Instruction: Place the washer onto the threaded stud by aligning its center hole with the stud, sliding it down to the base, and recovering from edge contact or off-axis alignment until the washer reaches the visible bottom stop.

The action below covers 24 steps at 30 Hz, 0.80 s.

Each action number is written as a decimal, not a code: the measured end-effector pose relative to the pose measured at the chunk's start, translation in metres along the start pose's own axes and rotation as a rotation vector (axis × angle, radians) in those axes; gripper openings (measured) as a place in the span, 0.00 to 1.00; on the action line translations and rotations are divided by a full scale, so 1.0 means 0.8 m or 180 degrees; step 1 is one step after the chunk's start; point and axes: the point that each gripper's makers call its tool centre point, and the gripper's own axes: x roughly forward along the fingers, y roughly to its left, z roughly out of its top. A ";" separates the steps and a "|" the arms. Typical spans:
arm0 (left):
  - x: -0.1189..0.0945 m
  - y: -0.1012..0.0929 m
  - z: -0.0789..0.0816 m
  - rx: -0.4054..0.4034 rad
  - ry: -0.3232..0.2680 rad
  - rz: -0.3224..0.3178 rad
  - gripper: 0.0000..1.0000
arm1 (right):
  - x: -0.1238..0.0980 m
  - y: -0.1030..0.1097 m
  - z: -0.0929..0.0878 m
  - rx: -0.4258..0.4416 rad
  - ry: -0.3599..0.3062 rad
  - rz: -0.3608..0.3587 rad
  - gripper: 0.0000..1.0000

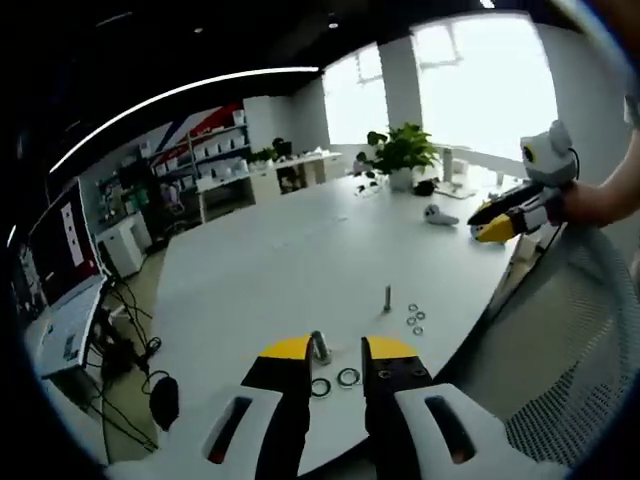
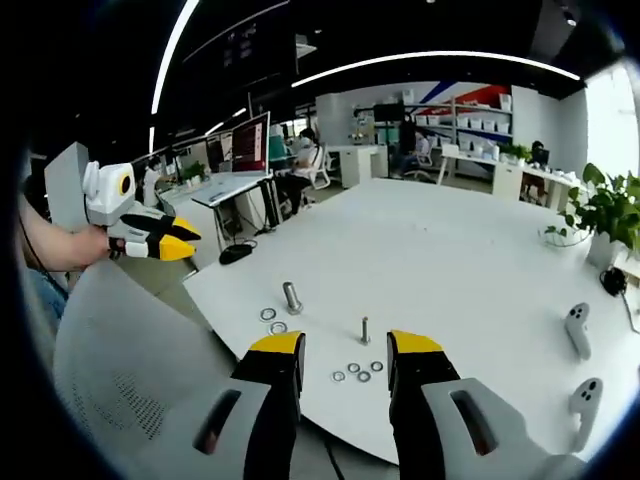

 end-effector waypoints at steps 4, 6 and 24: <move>-0.001 -0.005 0.003 0.0044 -0.0035 -0.0059 0.15 | 0.000 0.000 -0.001 -0.0004 0.0001 -0.0003 0.35; -0.002 -0.005 0.006 0.0055 -0.0086 -0.0043 0.15 | -0.001 -0.001 -0.001 0.0004 -0.0001 -0.0012 0.35; -0.008 -0.002 0.023 -0.0403 -0.0321 -0.0088 0.21 | 0.000 -0.001 -0.002 0.0003 0.0020 -0.0031 0.35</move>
